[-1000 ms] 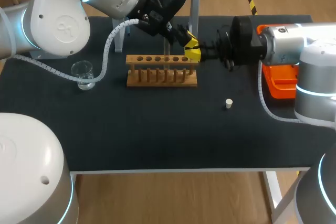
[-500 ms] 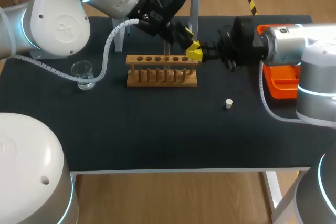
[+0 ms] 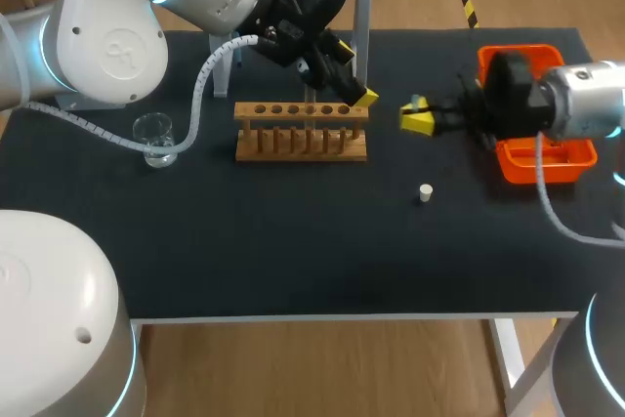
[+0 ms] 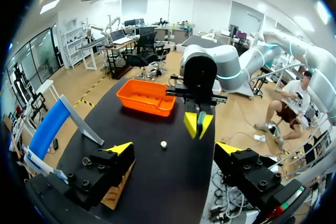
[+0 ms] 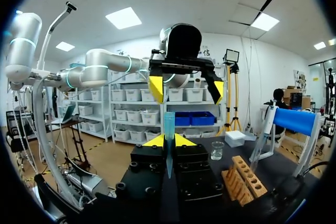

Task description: Invert the test tube, pick up the pipette, mount the tip to pipette, aspirate from beaker and dispense into the tube, eject the tip, return the pipette, and cap with the stopper.

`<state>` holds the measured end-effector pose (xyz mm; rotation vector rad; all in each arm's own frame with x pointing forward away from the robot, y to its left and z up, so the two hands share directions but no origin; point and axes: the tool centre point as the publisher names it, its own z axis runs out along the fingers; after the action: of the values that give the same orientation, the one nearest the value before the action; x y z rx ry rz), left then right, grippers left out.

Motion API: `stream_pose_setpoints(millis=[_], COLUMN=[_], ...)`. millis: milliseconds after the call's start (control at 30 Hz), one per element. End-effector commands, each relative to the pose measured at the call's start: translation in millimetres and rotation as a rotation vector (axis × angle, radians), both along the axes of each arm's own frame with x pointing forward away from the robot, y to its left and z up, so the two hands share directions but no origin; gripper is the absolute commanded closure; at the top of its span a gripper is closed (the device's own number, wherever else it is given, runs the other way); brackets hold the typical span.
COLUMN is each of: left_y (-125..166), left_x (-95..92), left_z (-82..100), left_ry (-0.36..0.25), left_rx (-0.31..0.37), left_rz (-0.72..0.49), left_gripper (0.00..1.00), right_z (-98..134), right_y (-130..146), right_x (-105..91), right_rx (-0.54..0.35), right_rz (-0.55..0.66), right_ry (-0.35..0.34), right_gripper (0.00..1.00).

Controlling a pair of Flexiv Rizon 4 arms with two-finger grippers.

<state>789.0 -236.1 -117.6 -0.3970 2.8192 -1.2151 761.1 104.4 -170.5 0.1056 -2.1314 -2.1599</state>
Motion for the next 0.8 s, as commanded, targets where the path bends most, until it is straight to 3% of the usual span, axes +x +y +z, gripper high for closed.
stream_pose_setpoints(millis=[33,800], left_y=[0.7,0.7], left_x=[-0.1,-0.1], left_z=[1.3,1.3], left_ry=[0.002,0.002], left_rx=[0.004,0.004], left_rz=[-0.001,-0.001], left_gripper=[0.0,0.0], right_z=[-4.3,-6.8], right_y=[-26.7,-31.6], right_x=[-6.4,-7.8], right_rx=[0.001,0.005], right_rz=[-0.008,-0.002], right_ry=[0.001,-0.007], right_gripper=[1.0,1.0])
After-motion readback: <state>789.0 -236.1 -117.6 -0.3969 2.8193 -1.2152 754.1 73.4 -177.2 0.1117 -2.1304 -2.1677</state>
